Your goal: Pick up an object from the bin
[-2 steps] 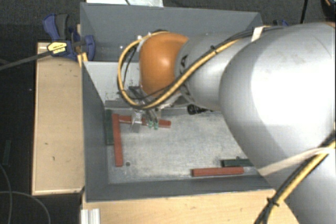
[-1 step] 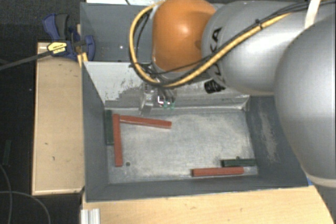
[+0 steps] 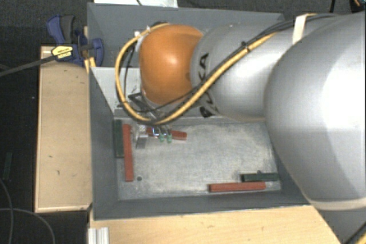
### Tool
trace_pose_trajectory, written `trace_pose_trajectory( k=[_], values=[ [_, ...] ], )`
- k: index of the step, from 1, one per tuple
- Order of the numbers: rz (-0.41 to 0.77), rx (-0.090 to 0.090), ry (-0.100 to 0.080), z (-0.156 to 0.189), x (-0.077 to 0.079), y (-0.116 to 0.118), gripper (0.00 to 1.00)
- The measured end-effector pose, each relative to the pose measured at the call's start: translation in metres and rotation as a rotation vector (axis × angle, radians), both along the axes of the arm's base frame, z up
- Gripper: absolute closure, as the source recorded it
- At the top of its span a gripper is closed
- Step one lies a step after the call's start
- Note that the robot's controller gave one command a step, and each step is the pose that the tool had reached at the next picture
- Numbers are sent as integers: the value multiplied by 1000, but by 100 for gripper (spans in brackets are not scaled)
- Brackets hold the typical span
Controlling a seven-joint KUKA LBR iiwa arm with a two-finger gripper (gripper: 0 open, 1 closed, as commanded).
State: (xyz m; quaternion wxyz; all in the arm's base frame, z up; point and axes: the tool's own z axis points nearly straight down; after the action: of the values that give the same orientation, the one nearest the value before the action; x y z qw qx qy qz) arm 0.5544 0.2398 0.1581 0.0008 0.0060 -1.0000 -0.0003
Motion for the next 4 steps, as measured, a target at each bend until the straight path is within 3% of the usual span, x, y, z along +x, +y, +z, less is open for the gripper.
trace_pose_trajectory(
  k=[1, 2, 3, 4],
  values=[
    [-239, -2, 0, -6, -13, -17, 100],
    [-375, -2, 0, -16, -27, -9, 100],
    [-575, 1, -4, -19, -18, -5, 100],
    [-601, -7, 4, -24, -67, -51, 100]
  ],
)
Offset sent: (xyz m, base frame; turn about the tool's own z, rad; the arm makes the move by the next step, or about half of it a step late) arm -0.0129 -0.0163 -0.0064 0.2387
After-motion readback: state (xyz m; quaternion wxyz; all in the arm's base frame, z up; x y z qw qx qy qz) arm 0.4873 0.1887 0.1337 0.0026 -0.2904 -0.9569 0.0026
